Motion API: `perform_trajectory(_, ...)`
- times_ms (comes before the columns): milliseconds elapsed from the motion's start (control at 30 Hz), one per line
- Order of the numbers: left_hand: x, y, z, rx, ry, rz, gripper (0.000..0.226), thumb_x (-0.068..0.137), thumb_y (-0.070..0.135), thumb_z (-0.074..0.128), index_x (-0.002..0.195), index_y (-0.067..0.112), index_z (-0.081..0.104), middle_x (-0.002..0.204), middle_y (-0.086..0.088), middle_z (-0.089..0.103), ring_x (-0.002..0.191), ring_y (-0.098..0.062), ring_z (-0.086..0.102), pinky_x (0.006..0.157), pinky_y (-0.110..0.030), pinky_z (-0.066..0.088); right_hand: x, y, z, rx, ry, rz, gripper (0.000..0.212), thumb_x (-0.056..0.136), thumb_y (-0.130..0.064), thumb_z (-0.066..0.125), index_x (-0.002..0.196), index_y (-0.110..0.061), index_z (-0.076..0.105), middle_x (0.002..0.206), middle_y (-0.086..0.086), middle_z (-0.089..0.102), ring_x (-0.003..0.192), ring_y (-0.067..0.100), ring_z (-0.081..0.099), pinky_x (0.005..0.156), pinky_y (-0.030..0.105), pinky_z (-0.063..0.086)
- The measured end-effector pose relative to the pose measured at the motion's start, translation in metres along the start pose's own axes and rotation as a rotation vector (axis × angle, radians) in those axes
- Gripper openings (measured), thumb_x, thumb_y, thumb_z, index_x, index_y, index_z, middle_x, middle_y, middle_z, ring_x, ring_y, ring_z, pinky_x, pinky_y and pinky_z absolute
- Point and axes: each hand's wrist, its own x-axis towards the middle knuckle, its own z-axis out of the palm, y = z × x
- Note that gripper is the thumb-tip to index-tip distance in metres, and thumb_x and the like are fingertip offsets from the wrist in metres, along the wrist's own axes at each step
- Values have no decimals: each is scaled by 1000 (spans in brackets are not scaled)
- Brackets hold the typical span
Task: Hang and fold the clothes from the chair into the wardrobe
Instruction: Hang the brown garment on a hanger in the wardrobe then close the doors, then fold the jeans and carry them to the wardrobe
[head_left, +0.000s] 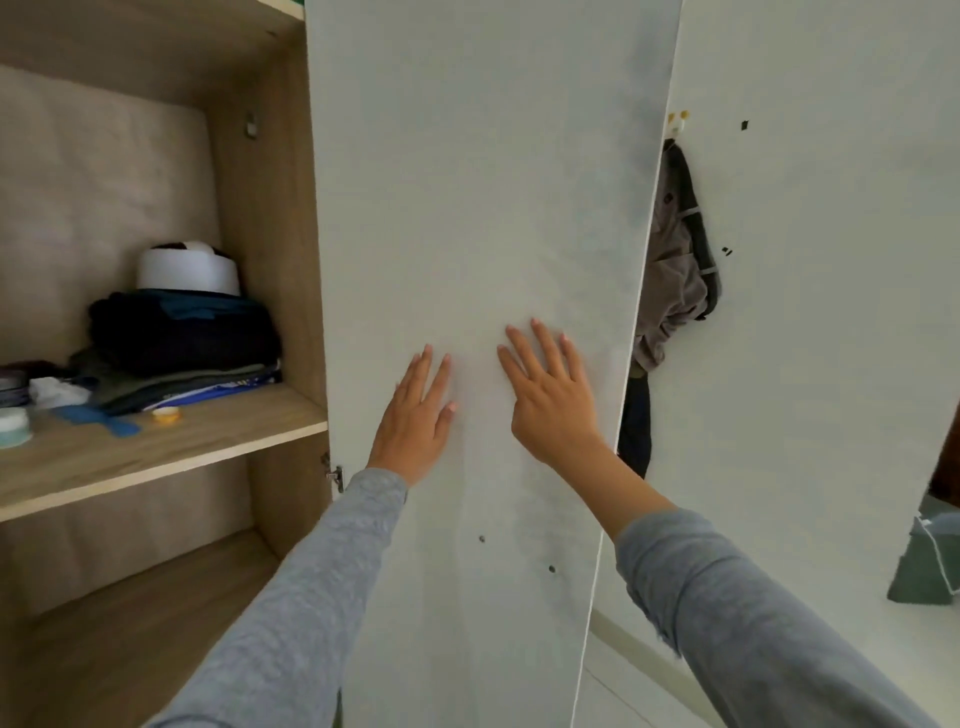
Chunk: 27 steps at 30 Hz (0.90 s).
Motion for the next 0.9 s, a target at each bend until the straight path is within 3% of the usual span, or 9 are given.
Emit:
perform_trajectory(67,-18,-21,-24,32,5,-58,56,101,28,34,150,21,8,159,0,-4,146,-15,-3,119,-39,13,10,-27,-3,134,-28,8,58,92,-14,35,148,-14,22,159,6,8,146,28,-3,116,44,-8)
perform_trajectory(167,-54,-56,-70,83,21,-133,56,101,28,37,150,22,10,159,2,-1,146,-14,-1,119,-38,11,24,-88,-16,339,-42,-11,55,91,-16,42,144,-17,30,157,6,17,146,25,5,116,47,9)
perform_trajectory(433,-206,-136,-246,309,55,-418,55,100,26,41,149,17,18,157,-5,14,145,-19,11,118,-39,16,10,-285,-94,726,-128,-327,48,89,-18,46,136,-14,41,145,7,34,135,24,29,106,42,32)
perform_trajectory(533,-285,-154,-327,443,78,-574,54,100,28,38,150,17,18,158,-4,14,146,-18,10,118,-31,10,-7,-361,-139,848,-151,-421,40,89,-17,45,128,-14,46,137,6,41,128,25,38,101,42,35)
perform_trajectory(733,-459,-130,-489,656,152,-872,52,101,24,37,149,13,20,157,-3,15,145,-16,11,117,-29,10,-78,-516,-251,1083,-190,-656,43,88,-14,46,131,-15,48,141,4,41,130,21,36,102,37,31)
perform_trajectory(900,-583,-73,-595,839,210,-1084,51,101,26,36,149,13,21,157,-3,14,146,-15,9,119,-33,10,-150,-617,-348,1218,-203,-874,40,87,-13,48,127,-14,51,134,5,48,121,24,45,97,37,39)
